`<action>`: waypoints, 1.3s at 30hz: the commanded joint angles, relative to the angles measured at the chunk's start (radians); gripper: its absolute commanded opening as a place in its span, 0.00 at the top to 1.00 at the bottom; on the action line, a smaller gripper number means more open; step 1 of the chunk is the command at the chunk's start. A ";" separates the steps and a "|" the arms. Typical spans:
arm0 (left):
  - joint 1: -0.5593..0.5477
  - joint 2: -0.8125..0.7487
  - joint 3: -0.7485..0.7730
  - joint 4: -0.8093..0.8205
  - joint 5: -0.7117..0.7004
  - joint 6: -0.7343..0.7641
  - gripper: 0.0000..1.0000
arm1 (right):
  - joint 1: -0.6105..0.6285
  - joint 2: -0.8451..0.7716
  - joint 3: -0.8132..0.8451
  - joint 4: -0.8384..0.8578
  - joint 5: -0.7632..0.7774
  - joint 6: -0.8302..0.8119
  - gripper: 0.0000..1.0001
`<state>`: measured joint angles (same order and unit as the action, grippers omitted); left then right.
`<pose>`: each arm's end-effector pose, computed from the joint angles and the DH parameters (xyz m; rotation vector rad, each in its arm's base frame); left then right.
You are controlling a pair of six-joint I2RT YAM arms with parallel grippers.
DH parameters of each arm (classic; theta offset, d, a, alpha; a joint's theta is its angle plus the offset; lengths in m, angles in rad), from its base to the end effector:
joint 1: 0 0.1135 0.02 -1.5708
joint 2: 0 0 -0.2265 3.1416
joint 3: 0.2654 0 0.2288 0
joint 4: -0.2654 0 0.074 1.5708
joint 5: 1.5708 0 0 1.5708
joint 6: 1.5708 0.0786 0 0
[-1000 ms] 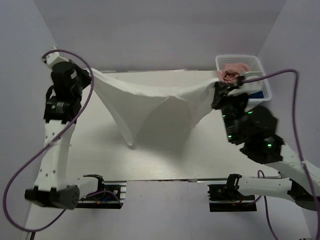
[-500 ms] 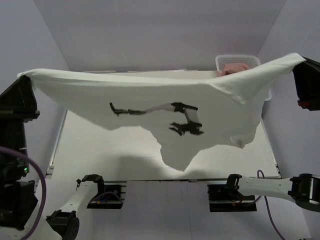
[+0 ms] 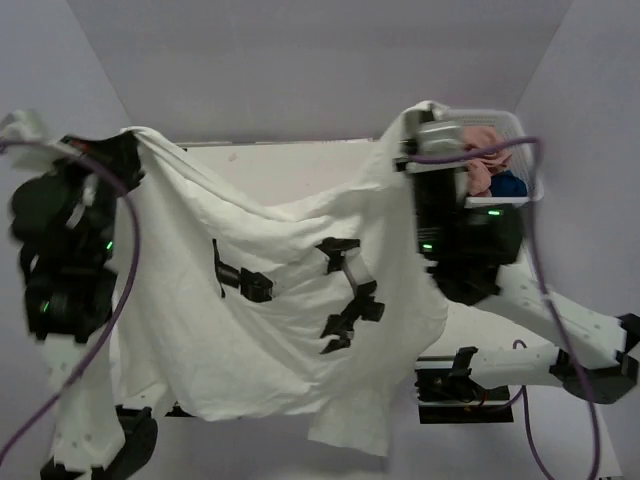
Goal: Fold and stack the t-shirts
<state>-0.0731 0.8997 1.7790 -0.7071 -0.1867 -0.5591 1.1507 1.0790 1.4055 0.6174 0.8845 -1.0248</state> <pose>0.1235 0.0056 0.5251 -0.4896 1.3255 -0.3941 0.1271 0.1355 0.5411 -0.1208 1.0261 -0.1625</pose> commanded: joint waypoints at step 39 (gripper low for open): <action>-0.014 0.993 -0.166 0.202 0.021 0.035 0.00 | -0.776 0.773 -0.004 -0.728 -0.598 1.238 0.10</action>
<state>-0.0818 1.9549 1.7256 -0.4580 -0.2470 -0.5232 0.3832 1.8778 1.5265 -0.0547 0.3218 0.0700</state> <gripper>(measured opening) 0.998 0.904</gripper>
